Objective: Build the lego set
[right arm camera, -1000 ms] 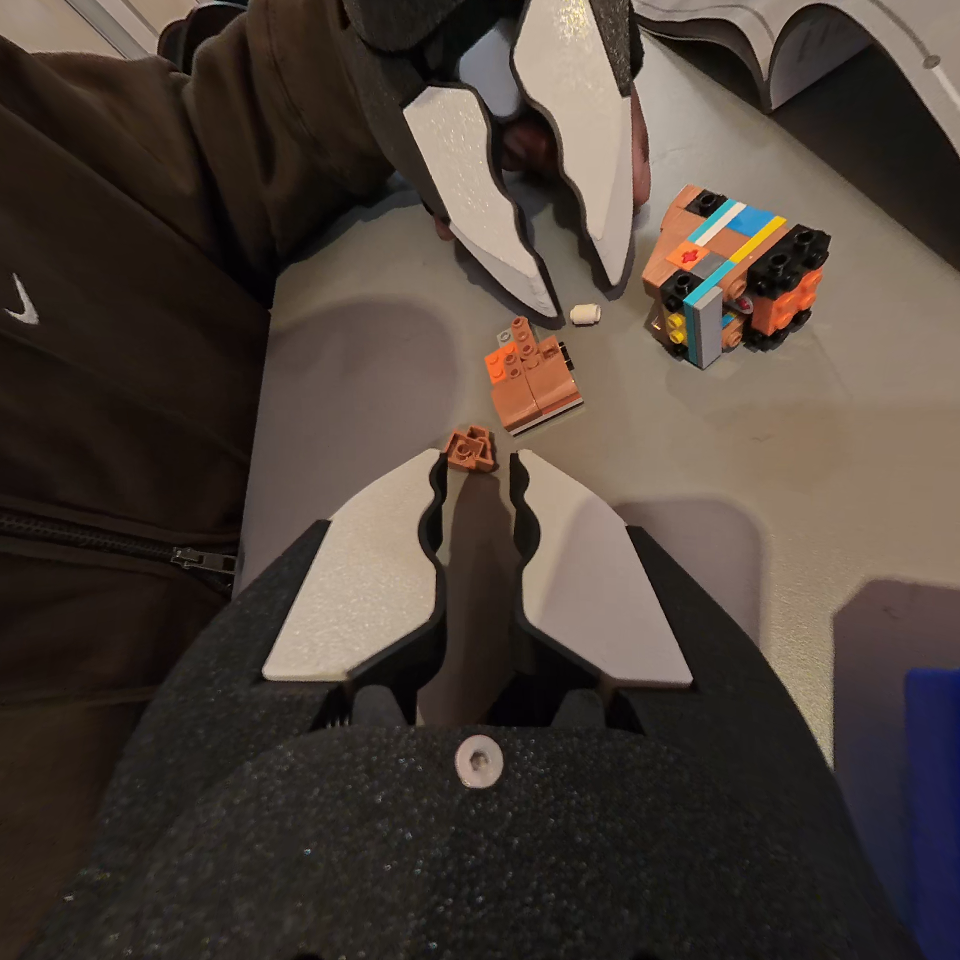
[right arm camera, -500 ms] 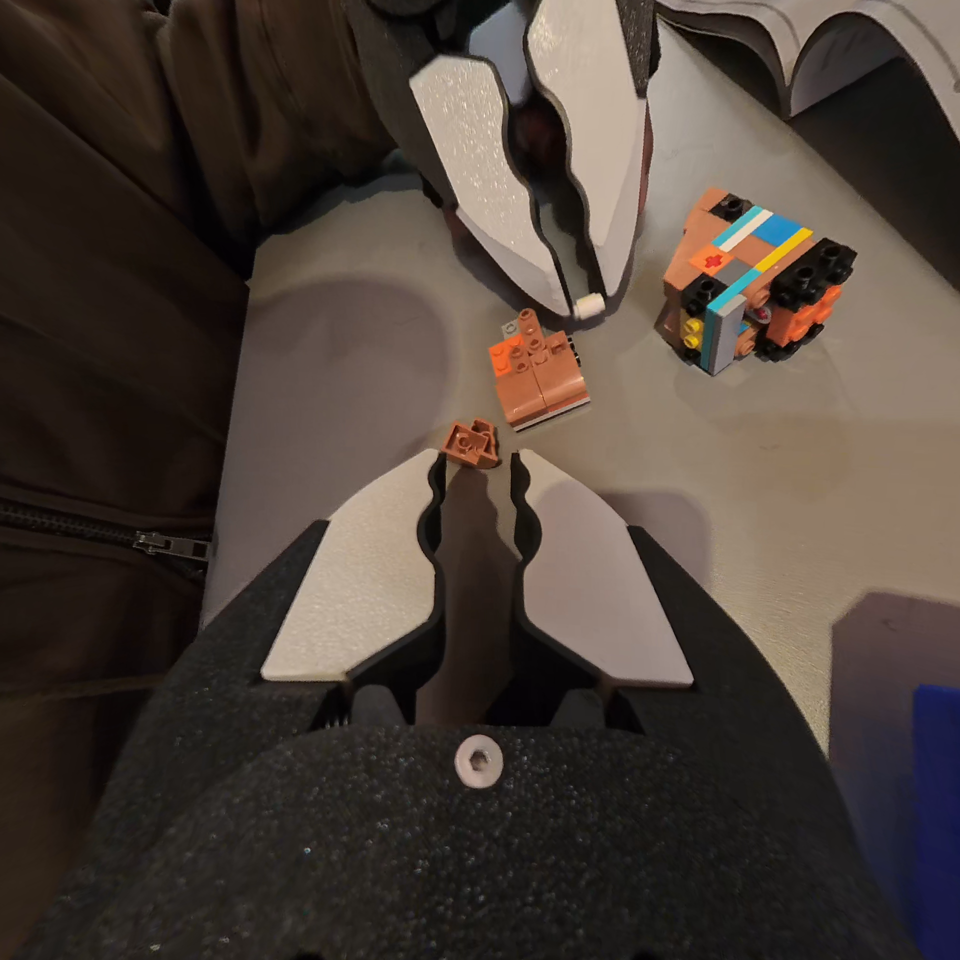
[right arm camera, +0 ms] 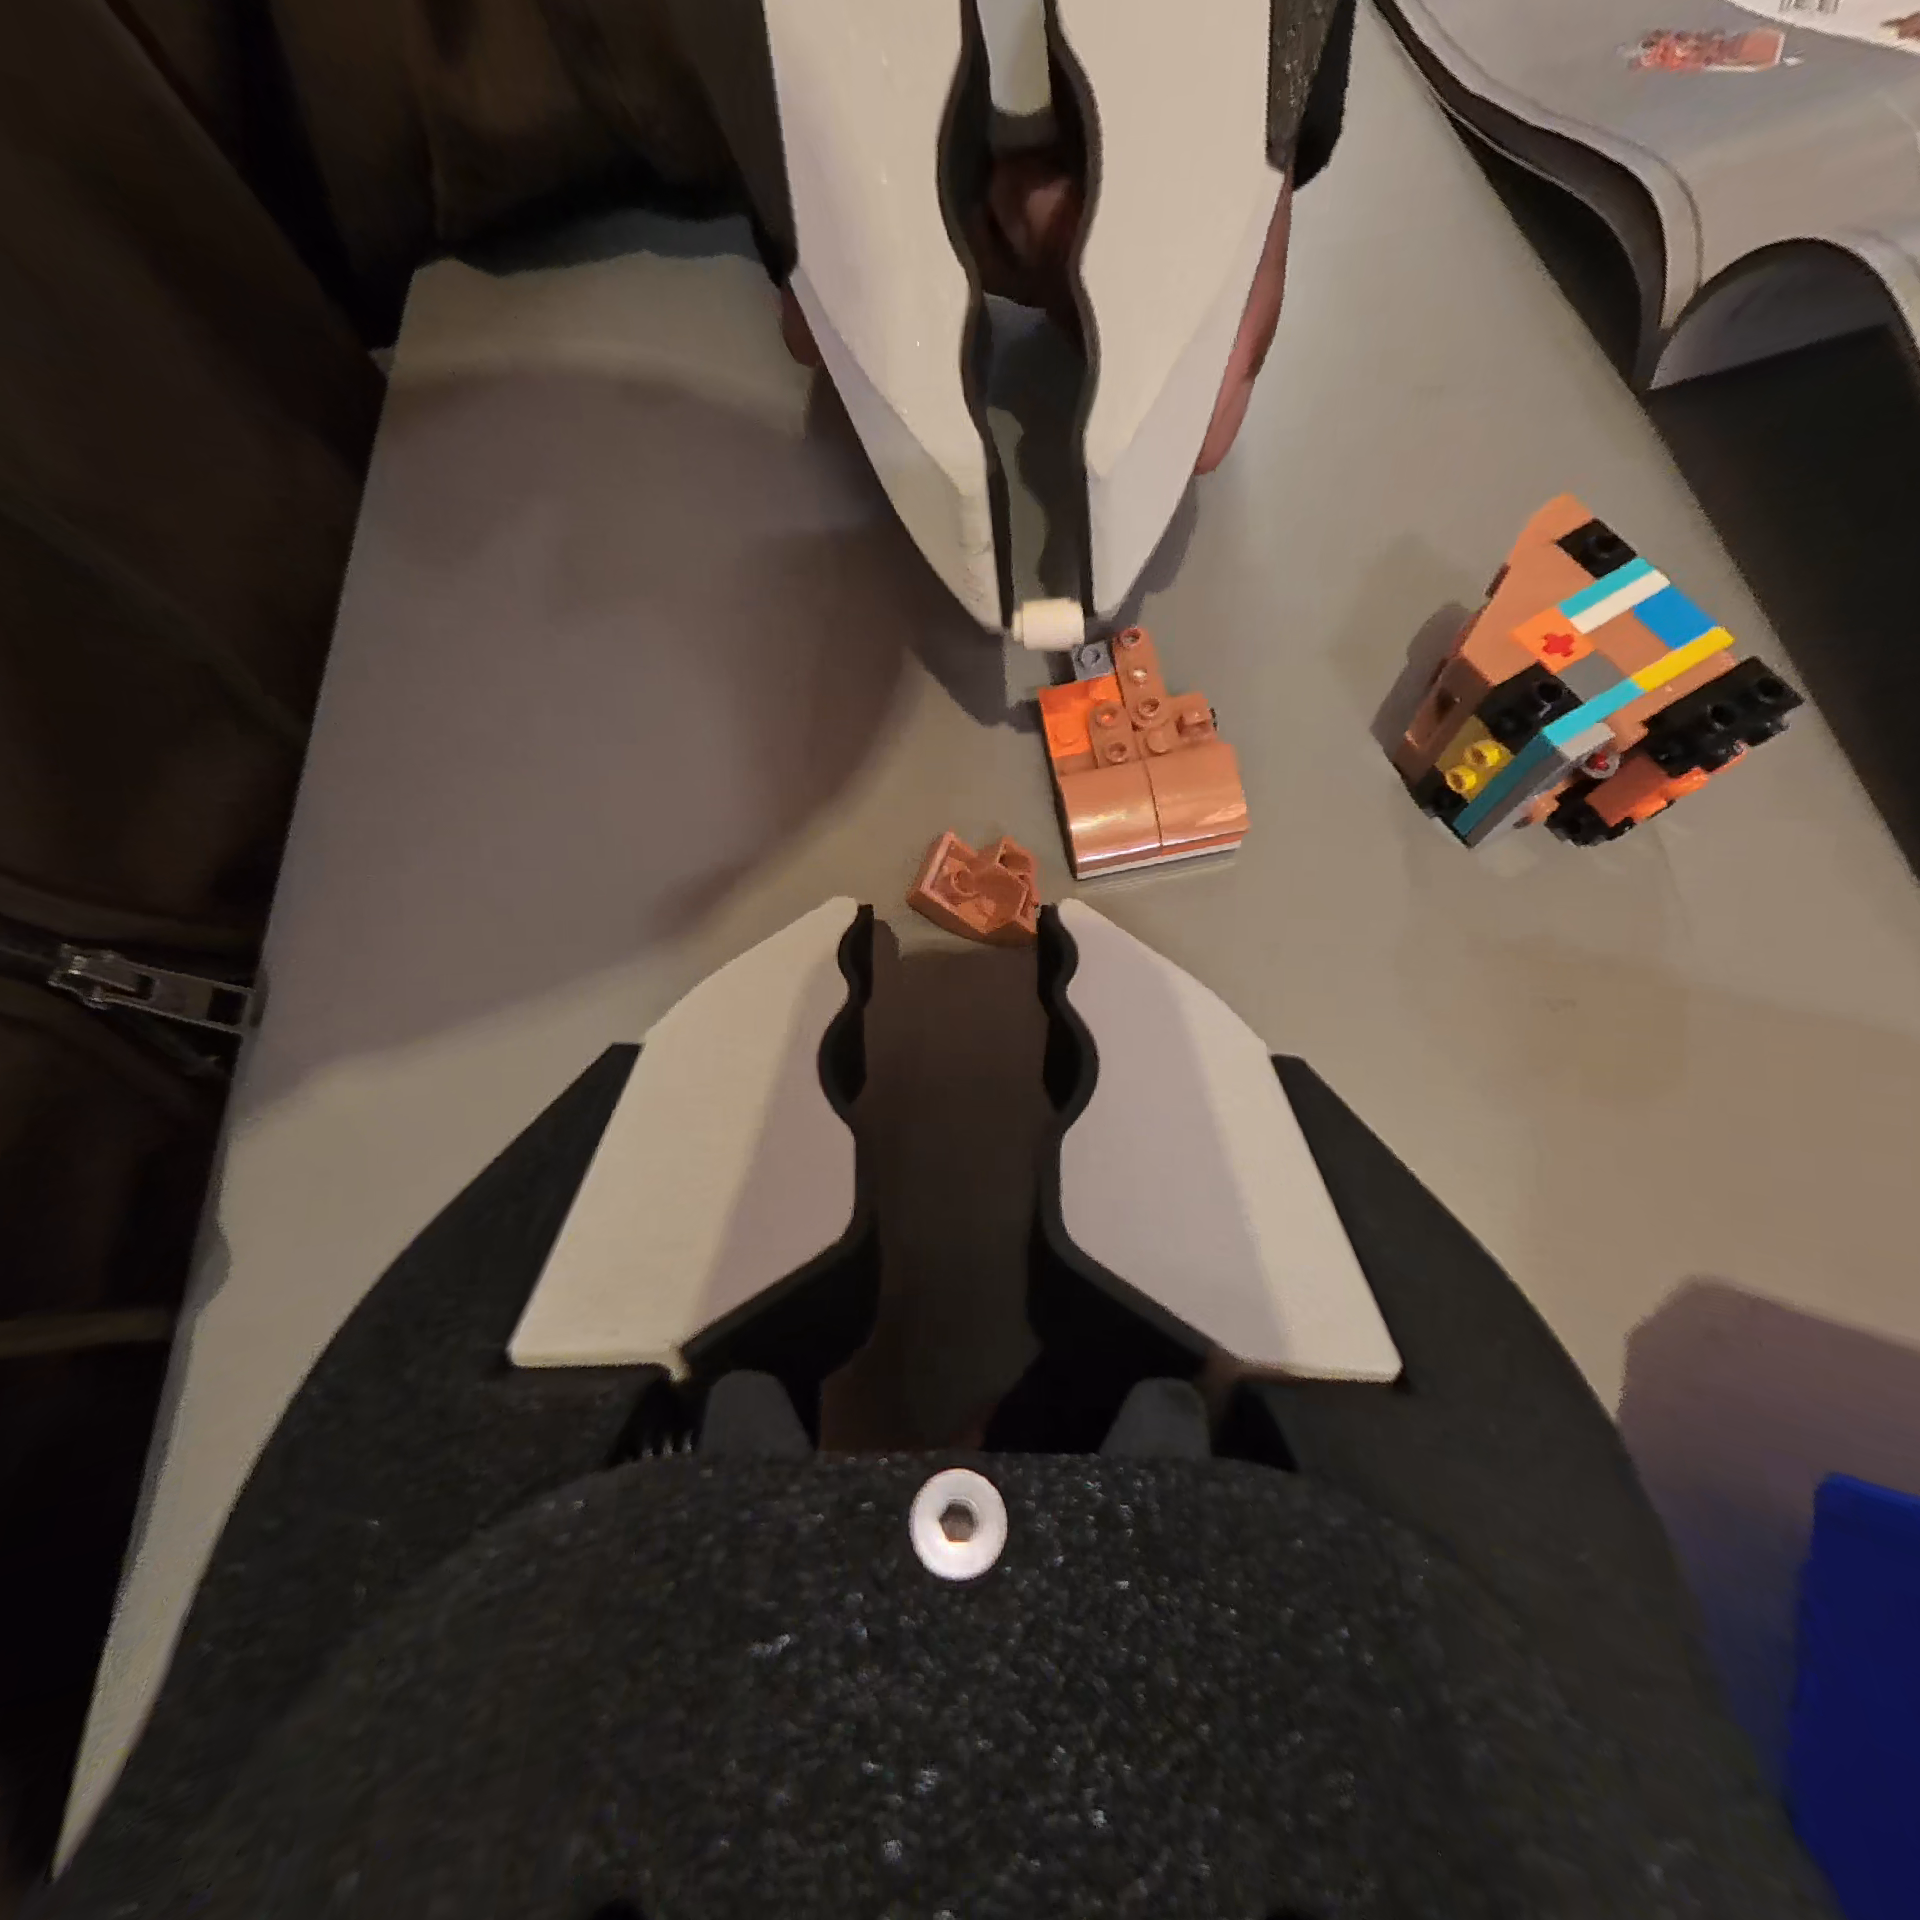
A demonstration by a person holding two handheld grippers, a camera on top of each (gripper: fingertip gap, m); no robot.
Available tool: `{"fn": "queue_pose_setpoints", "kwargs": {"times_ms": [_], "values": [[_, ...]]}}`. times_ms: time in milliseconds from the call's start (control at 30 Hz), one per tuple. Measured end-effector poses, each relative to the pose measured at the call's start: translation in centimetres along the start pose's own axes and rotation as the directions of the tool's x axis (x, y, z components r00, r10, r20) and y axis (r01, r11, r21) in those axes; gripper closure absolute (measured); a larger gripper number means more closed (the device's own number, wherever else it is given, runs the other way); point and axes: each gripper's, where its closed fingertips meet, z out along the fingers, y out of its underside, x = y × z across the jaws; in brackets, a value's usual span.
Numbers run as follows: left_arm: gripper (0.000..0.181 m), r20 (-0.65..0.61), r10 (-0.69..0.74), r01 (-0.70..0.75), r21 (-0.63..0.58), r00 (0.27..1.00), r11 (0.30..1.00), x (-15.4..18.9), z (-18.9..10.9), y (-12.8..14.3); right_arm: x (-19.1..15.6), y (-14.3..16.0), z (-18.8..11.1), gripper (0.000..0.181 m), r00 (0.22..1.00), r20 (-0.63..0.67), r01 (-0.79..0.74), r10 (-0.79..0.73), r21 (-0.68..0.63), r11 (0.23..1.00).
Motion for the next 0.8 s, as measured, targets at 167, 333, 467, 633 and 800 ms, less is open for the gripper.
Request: {"fn": "queue_pose_setpoints", "kwargs": {"times_ms": [167, 333, 467, 633, 800], "values": [[0.17, -0.006, 0.001, -0.001, 0.006, 1.0, 1.0, 0.4, 0.3, -0.2, -0.1, 0.3, 0.4, 0.149, 0.996, -0.053, 0.075, -0.076, -0.028, 0.997], [0.17, -0.015, 0.01, -0.01, -0.014, 1.0, 1.0, 0.7, 0.9, 0.2, 0.0, 0.8, 1.0, 0.149, 0.983, -0.112, 0.137, -0.146, -0.085, 0.987], [0.17, -0.02, 0.02, -0.021, -0.027, 1.0, 0.999, 1.0, 1.3, 0.3, 0.2, 0.7, 1.2, 0.153, 0.975, -0.145, 0.155, -0.167, -0.095, 0.983], [0.17, -0.014, 0.029, -0.03, -0.033, 0.999, 0.999, 1.0, 1.6, 0.3, 0.4, 0.5, 1.2, 0.165, 0.973, -0.158, 0.157, -0.169, -0.081, 0.984], [0.17, -0.005, 0.061, -0.062, -0.055, 0.998, 0.997, 1.2, 1.9, 0.6, 0.5, 0.4, 1.2, 0.17, 0.971, -0.167, 0.163, -0.174, -0.078, 0.984]]}}
